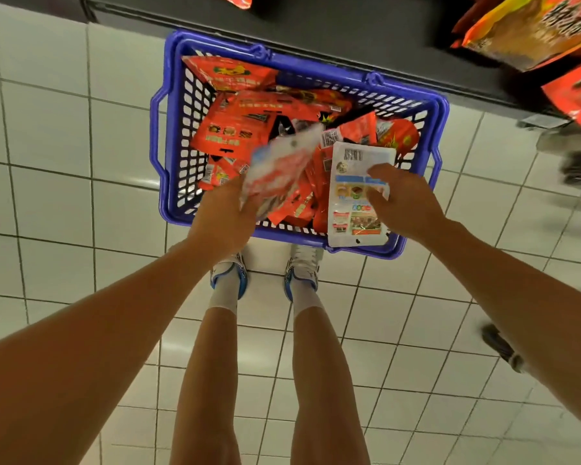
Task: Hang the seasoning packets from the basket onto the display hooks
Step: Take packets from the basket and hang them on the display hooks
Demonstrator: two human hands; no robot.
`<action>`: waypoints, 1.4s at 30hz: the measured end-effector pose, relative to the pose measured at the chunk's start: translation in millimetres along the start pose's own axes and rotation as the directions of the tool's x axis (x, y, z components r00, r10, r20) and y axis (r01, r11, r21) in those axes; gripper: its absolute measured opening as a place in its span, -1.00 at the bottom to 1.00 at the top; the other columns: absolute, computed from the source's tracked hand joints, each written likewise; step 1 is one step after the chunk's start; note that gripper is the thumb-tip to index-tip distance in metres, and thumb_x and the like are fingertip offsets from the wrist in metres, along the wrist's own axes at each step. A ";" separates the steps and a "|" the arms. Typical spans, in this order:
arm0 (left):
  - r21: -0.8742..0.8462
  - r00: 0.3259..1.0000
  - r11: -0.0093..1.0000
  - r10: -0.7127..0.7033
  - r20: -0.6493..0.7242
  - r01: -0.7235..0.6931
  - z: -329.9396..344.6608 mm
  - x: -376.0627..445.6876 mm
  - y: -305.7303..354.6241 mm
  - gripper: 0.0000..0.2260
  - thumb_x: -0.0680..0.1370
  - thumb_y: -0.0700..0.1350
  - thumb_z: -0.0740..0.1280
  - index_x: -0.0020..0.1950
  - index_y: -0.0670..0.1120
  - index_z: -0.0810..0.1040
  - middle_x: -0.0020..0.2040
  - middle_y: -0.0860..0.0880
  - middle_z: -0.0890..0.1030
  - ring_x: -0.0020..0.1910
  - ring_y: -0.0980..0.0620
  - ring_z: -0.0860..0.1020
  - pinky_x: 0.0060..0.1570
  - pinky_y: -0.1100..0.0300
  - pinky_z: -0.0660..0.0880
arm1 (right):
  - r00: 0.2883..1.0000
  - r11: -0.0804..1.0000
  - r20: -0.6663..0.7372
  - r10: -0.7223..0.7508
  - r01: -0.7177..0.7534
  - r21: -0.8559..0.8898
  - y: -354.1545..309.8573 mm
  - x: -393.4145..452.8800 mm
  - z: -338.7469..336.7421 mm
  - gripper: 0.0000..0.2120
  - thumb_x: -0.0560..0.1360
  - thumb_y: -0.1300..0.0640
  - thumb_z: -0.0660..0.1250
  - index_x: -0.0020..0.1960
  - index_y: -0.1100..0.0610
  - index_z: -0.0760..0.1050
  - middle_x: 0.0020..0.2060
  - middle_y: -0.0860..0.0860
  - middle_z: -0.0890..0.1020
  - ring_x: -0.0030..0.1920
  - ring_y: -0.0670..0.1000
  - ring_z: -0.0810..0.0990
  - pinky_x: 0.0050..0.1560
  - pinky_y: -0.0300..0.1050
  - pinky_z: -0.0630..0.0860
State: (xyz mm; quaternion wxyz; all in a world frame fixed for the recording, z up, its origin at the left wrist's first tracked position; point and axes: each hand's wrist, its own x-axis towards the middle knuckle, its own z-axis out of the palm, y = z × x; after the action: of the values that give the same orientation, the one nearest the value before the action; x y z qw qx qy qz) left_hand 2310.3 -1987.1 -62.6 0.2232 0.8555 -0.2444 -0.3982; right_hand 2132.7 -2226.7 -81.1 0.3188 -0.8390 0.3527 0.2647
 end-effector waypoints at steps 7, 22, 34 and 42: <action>-0.015 0.999 0.999 -0.050 0.013 0.051 5.1 -3.0 -17.7 -0.79 0.68 -0.15 0.20 0.25 -0.22 0.49 -0.06 -0.04 0.57 -0.10 0.00 0.53 -0.26 0.40 0.37 | 0.974 0.653 0.192 -0.123 0.225 -0.723 47.3 17.8 41.7 0.15 0.39 -0.05 0.55 0.63 0.16 -0.20 0.63 0.21 -0.12 0.63 0.26 -0.08 0.54 0.28 0.12; -0.071 0.975 0.975 -0.206 0.080 0.211 2.8 13.2 -17.4 -0.73 0.69 -0.11 0.18 0.35 -0.14 0.49 0.09 -0.08 0.62 0.05 -0.07 0.59 -0.05 0.16 0.49 | 0.953 0.811 0.215 -0.212 0.295 -0.506 18.4 34.3 48.2 -0.07 0.56 -0.09 0.39 0.65 0.15 -0.13 0.65 0.17 -0.10 0.63 0.25 -0.05 0.45 0.29 0.35; -0.086 0.970 0.973 -0.203 0.131 0.216 9.1 27.5 -18.8 -0.70 0.66 -0.18 0.18 0.39 -0.12 0.46 0.13 -0.03 0.62 0.06 -0.02 0.56 -0.22 0.36 0.42 | 0.938 0.755 0.123 -0.324 0.335 -0.564 14.0 44.3 49.8 -0.25 0.56 -0.01 0.40 0.63 0.05 0.12 0.62 0.24 0.09 0.61 0.32 0.05 0.49 0.47 0.10; -0.496 0.893 0.762 -0.444 0.065 0.415 -25.7 18.7 -17.4 -0.87 0.58 -0.10 0.26 0.07 -0.01 0.56 -0.03 0.01 0.66 0.07 -0.03 0.62 -0.01 0.05 0.57 | 0.931 0.932 -0.097 -0.353 0.339 -0.130 -8.4 24.0 16.9 -0.64 0.59 0.21 0.28 0.36 0.26 0.51 0.28 0.26 0.61 0.25 0.35 0.59 0.21 0.24 0.52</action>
State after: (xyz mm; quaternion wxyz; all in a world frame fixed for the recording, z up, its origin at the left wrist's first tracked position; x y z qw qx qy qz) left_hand 2345.3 -1979.9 -68.3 0.3454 0.8124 0.0755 -0.4637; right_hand 2150.0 -2220.0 -105.3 0.2917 -0.9187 0.2023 0.1729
